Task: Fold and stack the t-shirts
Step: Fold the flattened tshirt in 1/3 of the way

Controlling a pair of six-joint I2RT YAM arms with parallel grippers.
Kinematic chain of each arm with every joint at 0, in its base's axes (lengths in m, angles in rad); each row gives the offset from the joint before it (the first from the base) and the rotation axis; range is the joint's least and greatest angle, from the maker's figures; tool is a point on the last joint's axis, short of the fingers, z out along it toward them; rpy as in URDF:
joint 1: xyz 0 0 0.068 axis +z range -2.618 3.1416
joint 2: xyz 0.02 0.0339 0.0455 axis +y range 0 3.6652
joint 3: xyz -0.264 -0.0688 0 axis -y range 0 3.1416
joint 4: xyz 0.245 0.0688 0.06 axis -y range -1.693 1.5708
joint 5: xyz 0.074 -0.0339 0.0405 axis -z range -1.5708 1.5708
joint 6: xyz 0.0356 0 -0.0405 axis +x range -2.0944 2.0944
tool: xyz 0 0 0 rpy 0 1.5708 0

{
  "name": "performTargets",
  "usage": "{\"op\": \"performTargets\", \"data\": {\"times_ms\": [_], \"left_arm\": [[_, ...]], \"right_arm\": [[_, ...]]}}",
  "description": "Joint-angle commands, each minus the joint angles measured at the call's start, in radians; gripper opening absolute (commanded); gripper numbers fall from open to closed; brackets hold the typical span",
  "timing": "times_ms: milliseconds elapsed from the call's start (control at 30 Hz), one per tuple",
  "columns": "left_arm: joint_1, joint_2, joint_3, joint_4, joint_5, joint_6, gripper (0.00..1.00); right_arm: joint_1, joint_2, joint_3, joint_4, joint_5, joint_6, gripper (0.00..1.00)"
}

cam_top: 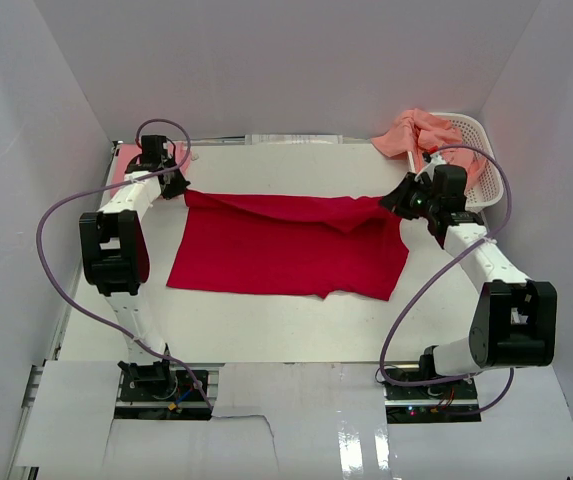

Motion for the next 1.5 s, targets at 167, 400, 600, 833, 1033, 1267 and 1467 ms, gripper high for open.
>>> {"op": "performTargets", "data": {"times_ms": [167,400,600,833,1033,1267,1467], "left_arm": [[0.003,-0.112,-0.023,-0.048,-0.043,-0.019,0.0],[0.003,-0.101,-0.005,-0.192,-0.098,-0.052,0.03],[0.003,-0.13,-0.083,-0.209,-0.107,-0.083,0.52],[0.005,-0.173,-0.08,-0.191,-0.19,-0.082,0.93],[0.005,-0.097,0.045,-0.137,-0.043,-0.042,0.93],[0.005,0.061,0.228,-0.086,0.138,-0.046,0.91],[0.005,0.199,0.316,-0.08,0.262,-0.017,0.88]], "right_arm": [[0.045,-0.043,-0.039,-0.23,0.133,0.035,0.08],[0.071,0.001,0.051,-0.433,0.287,0.015,0.32],[0.072,0.003,0.108,-0.438,0.355,0.008,0.68],[0.071,0.142,0.277,-0.418,0.405,-0.043,0.67],[0.071,0.324,0.385,-0.394,0.405,-0.074,0.55],[0.055,0.475,0.504,-0.389,0.401,-0.096,0.49],[0.04,0.557,0.585,-0.395,0.405,-0.113,0.48]]}}
